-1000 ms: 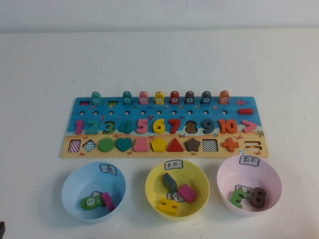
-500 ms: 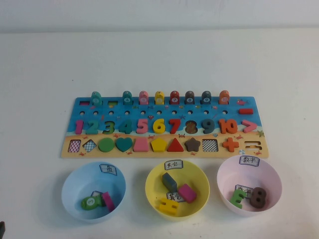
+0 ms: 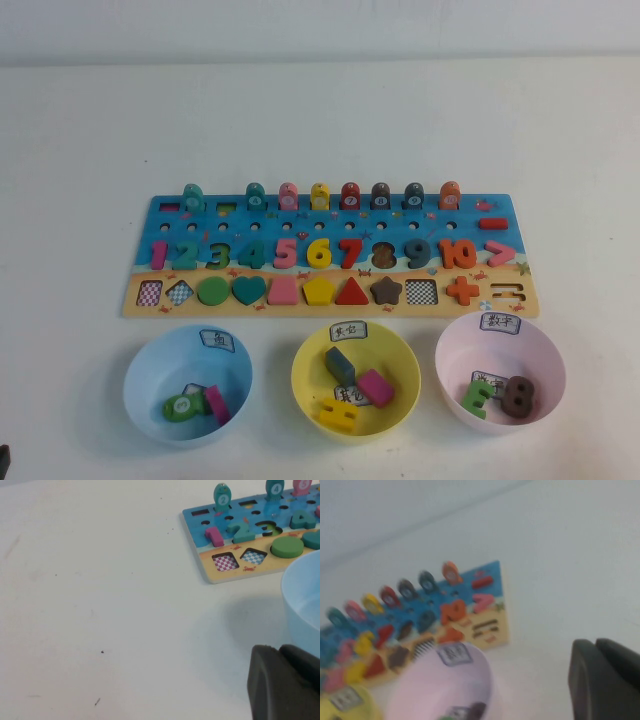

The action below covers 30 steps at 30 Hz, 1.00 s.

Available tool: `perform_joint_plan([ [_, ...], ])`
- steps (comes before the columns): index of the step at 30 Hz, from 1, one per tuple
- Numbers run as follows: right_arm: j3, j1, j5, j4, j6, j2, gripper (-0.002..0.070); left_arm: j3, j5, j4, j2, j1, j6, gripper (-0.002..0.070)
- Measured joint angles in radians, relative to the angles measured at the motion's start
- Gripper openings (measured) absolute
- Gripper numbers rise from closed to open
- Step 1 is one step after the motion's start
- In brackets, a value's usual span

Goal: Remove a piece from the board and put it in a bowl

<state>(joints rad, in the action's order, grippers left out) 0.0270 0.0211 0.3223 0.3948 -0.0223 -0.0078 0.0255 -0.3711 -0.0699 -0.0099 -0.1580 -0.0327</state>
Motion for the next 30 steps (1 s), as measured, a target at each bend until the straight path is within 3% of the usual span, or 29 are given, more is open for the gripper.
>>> perform_joint_plan([
  [7,0.000,0.000,-0.127,0.623,0.000,0.000,-0.0017,0.000,0.000,0.000,0.000,0.000,0.000,-0.0004],
  [11,0.000,0.000,-0.136,0.750,0.000,0.000,-0.0017,0.000,0.000,0.000,0.000,0.000,0.000,-0.0004],
  [18,0.000,0.000,-0.108,0.777,-0.015,0.000,-0.0017,0.000,0.000,0.000,0.000,0.000,0.000,-0.0004],
  [23,-0.047,0.000,-0.048,0.746,-0.214,0.009,-0.0017,0.000,0.000,0.000,0.000,0.000,0.000,-0.0004],
  [30,-0.428,0.000,0.216,0.388,-0.356,0.338,-0.0017,0.000,0.000,0.000,0.000,0.000,0.000,-0.0004],
])
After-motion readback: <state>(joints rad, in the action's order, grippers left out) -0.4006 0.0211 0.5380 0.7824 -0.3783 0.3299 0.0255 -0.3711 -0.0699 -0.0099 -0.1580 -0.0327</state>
